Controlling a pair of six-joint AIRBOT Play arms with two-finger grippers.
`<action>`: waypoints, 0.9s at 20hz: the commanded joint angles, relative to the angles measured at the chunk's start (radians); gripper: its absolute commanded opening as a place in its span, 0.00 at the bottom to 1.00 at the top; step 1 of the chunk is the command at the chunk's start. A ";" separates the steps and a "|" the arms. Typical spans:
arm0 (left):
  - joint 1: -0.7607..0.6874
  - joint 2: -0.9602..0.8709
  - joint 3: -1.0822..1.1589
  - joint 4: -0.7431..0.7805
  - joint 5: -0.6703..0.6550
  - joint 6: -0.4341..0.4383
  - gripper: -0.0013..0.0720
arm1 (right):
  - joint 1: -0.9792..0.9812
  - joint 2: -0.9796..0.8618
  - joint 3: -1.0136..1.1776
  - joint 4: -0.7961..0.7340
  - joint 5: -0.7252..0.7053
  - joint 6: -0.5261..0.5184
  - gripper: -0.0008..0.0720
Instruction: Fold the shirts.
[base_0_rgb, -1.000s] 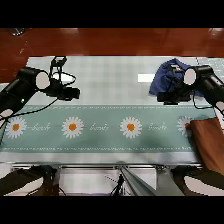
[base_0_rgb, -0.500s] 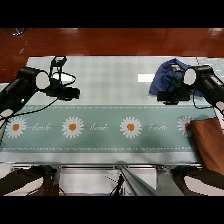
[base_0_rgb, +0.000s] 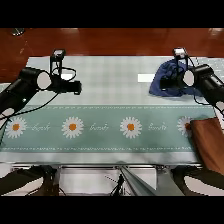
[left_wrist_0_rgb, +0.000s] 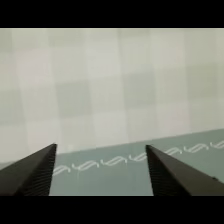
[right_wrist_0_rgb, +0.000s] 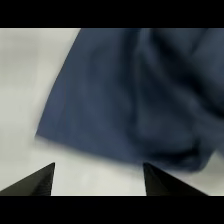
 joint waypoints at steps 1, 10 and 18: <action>0.025 -0.010 0.000 0.050 0.154 0.012 0.98 | -0.071 -0.004 0.001 -0.262 -0.222 0.173 0.88; 0.111 -0.014 0.000 0.049 0.129 0.011 0.98 | -0.413 -0.235 0.001 -0.102 -0.238 0.338 0.87; 0.111 -0.044 0.000 0.050 -0.034 0.023 0.98 | -0.443 -0.344 0.175 0.327 -0.132 -0.123 0.04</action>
